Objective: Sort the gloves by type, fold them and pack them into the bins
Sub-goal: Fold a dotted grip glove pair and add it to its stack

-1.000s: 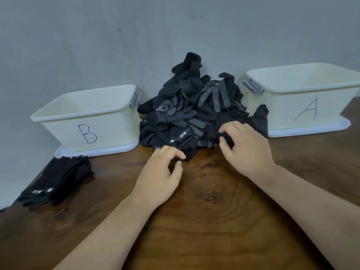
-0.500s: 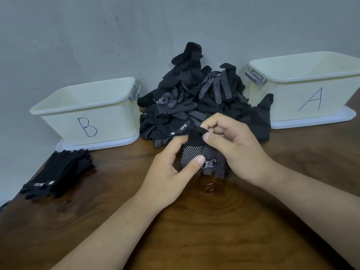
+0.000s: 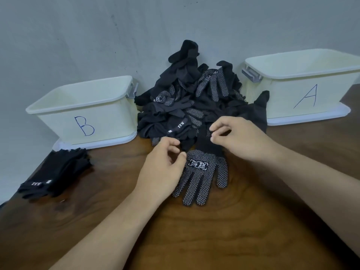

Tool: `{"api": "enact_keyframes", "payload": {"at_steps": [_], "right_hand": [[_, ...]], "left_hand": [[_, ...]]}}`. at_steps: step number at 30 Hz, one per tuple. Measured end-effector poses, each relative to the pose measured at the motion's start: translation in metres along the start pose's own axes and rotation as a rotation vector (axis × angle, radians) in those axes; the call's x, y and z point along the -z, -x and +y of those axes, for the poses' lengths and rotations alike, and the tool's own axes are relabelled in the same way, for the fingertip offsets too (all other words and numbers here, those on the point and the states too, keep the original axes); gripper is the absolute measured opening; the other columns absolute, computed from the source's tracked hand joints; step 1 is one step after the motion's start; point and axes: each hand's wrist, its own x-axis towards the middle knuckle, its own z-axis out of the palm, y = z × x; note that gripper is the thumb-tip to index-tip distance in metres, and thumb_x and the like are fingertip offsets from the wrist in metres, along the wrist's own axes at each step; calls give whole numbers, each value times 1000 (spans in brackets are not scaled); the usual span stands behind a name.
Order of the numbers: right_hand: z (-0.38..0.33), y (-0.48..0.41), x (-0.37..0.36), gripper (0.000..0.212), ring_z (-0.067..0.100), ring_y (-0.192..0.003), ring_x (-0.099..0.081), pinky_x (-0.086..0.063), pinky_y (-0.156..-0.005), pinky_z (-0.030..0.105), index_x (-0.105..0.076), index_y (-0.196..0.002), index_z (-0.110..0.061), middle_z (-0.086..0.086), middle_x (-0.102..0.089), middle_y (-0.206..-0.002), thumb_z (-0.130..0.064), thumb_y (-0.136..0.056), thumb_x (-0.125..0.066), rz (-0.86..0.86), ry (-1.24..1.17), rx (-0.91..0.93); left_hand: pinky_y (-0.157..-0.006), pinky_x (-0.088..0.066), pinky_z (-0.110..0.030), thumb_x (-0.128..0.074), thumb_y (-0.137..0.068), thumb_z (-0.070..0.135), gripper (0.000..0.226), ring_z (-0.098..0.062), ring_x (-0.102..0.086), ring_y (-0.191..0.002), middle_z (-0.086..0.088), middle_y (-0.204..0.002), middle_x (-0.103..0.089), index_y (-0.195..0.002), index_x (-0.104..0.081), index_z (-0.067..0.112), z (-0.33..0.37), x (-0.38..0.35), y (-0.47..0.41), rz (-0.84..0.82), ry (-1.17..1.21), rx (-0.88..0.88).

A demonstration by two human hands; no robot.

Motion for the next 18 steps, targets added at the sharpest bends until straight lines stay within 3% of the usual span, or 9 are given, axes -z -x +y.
{"api": "enact_keyframes", "payload": {"at_steps": [3,6,9,13,15,18], "right_hand": [[5,1,0,24,-1,-100,-67,-55,-98,35,-78,-104,-39,-19,-73,-108,-20,-90,-77,10,188,298],[1,7,-3,27,0,-113,-62,-47,-107,30,-80,-107,-34,-21,-71,-117,-13,-93,-71,-204,360,523],[-4,13,-3,26,3,-107,-63,-49,-95,28,-77,-113,-39,-22,-70,-112,-26,-98,-60,-230,531,507],[-24,23,4,24,7,-73,-59,-51,-74,29,-73,-104,-43,-19,-57,-66,-36,-96,-52,-153,696,508],[-28,26,4,22,5,-74,-61,-48,-70,25,-72,-104,-45,-20,-60,-69,-37,-94,-55,-175,667,514],[-28,29,3,15,1,-73,-64,-45,-67,15,-74,-100,-40,-23,-67,-72,-32,-94,-63,-351,559,481]], "left_hand": [[-89,-50,-32,-62,-98,42,11,-4,-55,-100,20,-103,-61,-107,-67,38,0,-3,2,-10,-187,-292],[-94,-42,-36,-54,-97,55,24,-4,-51,-96,19,-91,-60,-94,-70,38,2,-5,6,-123,-311,-397],[-101,-35,-33,-47,-99,59,34,-4,-49,-93,19,-89,-62,-90,-71,37,3,-5,8,-140,-383,-434],[-105,-33,-33,-44,-99,56,37,-4,-49,-94,21,-91,-64,-86,-72,35,3,-2,5,-75,-401,-405],[-103,-35,-34,-43,-99,55,38,-4,-49,-94,20,-91,-64,-86,-71,35,3,-3,6,-67,-423,-391],[-103,-34,-33,-41,-98,56,38,-5,-49,-94,19,-91,-65,-86,-70,35,4,-3,7,-83,-451,-374]]}}
